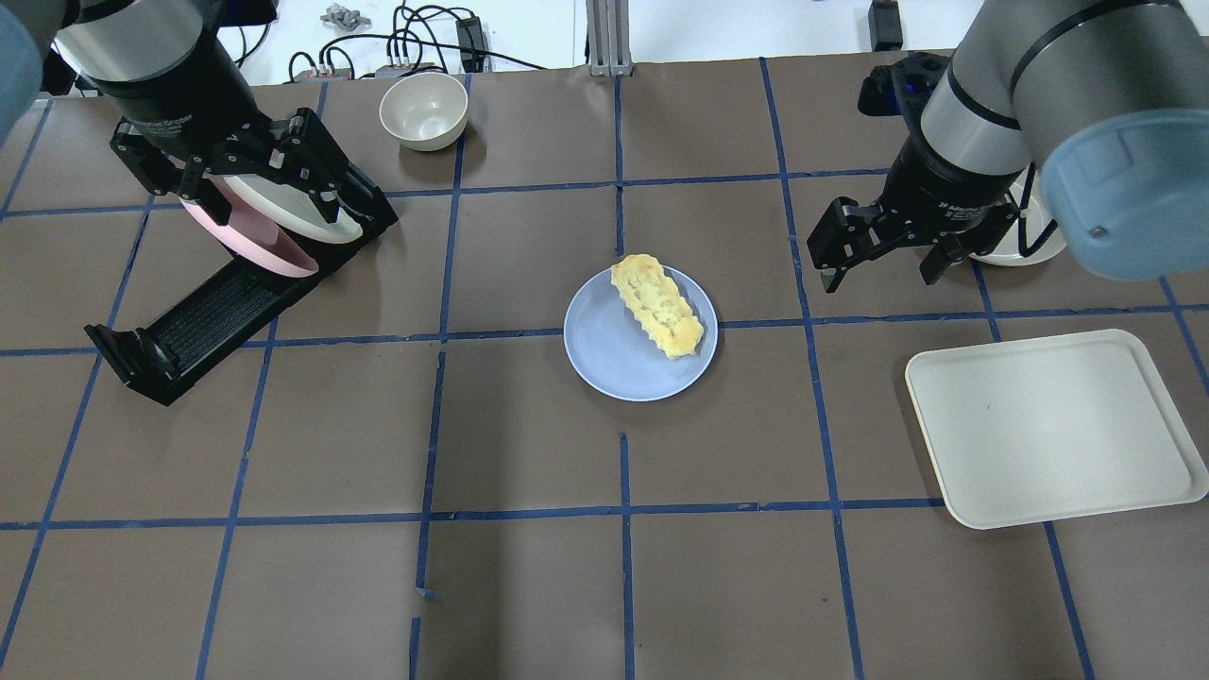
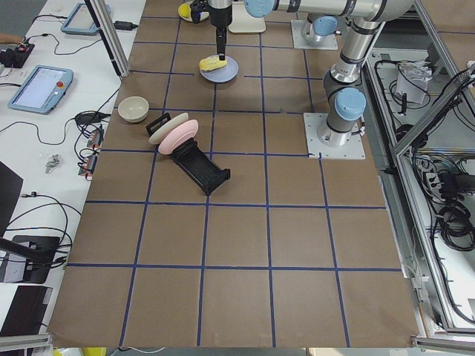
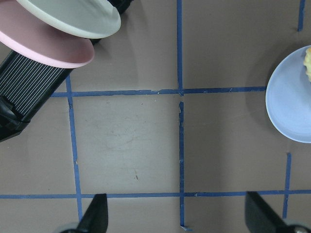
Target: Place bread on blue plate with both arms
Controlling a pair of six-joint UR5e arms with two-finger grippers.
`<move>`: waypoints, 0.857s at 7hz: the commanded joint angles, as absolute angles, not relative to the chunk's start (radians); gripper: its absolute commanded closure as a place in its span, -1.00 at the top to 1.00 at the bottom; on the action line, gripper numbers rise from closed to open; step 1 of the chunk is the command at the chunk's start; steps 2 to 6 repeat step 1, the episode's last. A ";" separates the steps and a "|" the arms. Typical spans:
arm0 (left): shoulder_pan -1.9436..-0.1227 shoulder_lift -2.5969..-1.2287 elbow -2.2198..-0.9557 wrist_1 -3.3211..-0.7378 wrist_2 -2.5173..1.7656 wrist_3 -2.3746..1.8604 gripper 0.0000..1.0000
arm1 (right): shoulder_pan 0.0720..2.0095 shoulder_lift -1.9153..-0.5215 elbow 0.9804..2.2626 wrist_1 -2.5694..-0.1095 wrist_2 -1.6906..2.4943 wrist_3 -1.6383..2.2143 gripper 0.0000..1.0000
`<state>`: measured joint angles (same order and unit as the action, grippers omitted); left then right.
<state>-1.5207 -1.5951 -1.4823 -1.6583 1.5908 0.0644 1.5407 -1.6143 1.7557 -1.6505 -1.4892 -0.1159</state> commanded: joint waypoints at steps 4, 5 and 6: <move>-1.520 -1.597 -1.483 -1.658 1.591 0.064 1.00 | 1.542 -1.615 1.787 -1.661 -1.454 -0.113 0.99; -1.520 -1.597 -1.483 -1.658 1.591 0.064 1.00 | 1.542 -1.615 1.787 -1.661 -1.454 -0.113 0.99; -1.520 -1.597 -1.483 -1.658 1.591 0.064 1.00 | 1.542 -1.615 1.787 -1.661 -1.454 -0.113 0.99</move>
